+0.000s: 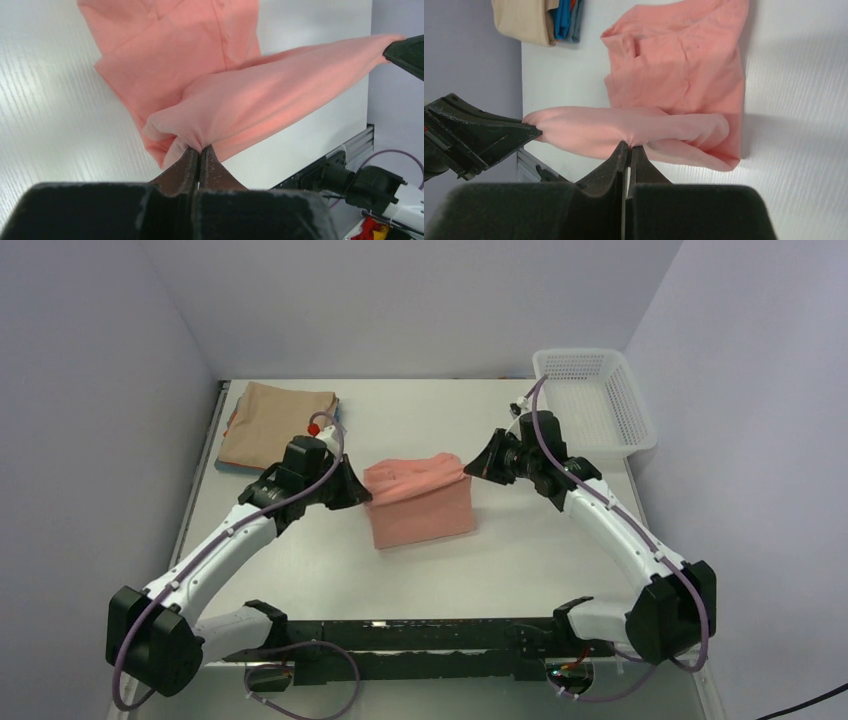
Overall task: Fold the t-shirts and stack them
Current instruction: Fold the long partially folded tshirt into a neat square
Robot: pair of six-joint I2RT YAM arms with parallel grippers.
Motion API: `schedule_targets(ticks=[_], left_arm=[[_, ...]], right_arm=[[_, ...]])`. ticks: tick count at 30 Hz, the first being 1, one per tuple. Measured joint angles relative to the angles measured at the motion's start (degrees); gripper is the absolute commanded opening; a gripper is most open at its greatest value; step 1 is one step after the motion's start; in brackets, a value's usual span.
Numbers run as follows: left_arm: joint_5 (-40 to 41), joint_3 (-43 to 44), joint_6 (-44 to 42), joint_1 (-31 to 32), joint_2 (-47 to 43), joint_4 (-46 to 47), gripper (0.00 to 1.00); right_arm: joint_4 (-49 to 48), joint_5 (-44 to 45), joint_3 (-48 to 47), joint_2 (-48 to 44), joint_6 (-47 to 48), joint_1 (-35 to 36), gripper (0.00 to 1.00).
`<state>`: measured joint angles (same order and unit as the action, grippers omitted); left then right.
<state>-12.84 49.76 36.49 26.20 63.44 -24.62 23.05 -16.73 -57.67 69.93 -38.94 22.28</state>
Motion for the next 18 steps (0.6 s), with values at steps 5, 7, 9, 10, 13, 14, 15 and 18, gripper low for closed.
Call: schedule_targets(ticks=[5,7,9,10,13,14,15,18], left_arm=[[-1.29,2.05,-1.11,-3.32,5.73,0.63,0.0],[-2.27,2.93,-1.42,-4.7,8.92,1.42,0.0],[-3.06,3.96,-1.73,-5.81,12.02,1.77,0.0],[-3.5,4.61,-1.95,-6.32,13.75,1.86,0.0],[-4.11,6.62,-2.43,-7.43,18.4,2.29,0.0],[-4.28,7.5,-2.51,-7.78,20.02,2.32,0.0],[-4.31,8.39,-2.69,-8.09,21.49,2.34,0.0],[-4.35,11.5,-3.06,-8.79,25.51,2.21,0.06]], right_arm=[[-3.3,-2.27,-1.62,6.99,-0.04,-1.97,0.0],[-4.31,-3.15,-2.54,10.25,-0.07,-2.54,0.0],[-5.42,-3.8,-2.95,12.68,-0.11,-2.97,0.0],[-6.01,-4.24,-3.23,14.01,-0.15,-3.21,0.0],[-7.61,-4.72,-4.31,17.64,-0.22,-3.67,0.0],[-8.09,-4.68,-5.03,19.17,-0.24,-3.74,0.0],[-8.39,-4.59,-5.79,20.65,-0.24,-3.8,0.0],[-8.98,-3.91,-8.39,25.18,-0.26,-4.02,0.0]])
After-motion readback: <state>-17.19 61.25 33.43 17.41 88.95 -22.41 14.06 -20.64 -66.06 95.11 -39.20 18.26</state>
